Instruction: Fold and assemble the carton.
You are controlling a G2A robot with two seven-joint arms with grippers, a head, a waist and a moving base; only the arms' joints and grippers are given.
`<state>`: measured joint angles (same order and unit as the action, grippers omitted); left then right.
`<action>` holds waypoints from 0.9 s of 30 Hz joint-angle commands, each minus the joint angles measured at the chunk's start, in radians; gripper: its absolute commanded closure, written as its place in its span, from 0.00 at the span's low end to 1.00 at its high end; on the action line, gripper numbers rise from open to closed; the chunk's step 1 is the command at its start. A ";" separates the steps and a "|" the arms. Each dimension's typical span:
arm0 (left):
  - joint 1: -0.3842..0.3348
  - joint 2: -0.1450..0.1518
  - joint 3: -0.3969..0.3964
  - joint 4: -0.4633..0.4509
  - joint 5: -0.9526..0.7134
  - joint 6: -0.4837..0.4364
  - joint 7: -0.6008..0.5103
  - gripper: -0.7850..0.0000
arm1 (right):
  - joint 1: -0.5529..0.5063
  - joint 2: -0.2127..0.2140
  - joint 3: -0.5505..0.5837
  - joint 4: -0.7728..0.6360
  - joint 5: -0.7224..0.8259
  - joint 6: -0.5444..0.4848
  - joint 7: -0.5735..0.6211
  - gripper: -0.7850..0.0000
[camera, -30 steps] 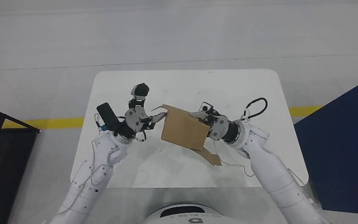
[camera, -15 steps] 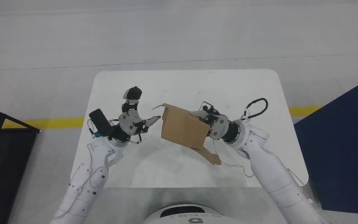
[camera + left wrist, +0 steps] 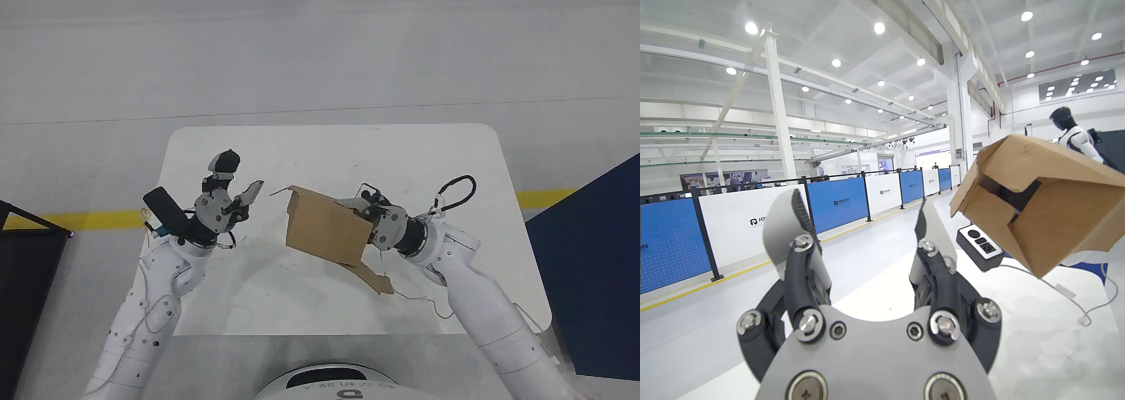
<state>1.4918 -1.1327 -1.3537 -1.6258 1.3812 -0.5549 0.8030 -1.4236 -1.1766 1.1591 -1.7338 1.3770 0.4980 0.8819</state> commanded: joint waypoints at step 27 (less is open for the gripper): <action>-0.020 0.000 0.077 -0.060 0.072 -0.100 0.016 0.13 | 0.008 -0.004 -0.008 0.008 0.016 -0.007 -0.017 1.00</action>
<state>1.4705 -1.1325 -1.2748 -1.6881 1.4535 -0.6589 0.8137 -1.4150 -1.1812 1.1491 -1.7246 1.3897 0.4918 0.8652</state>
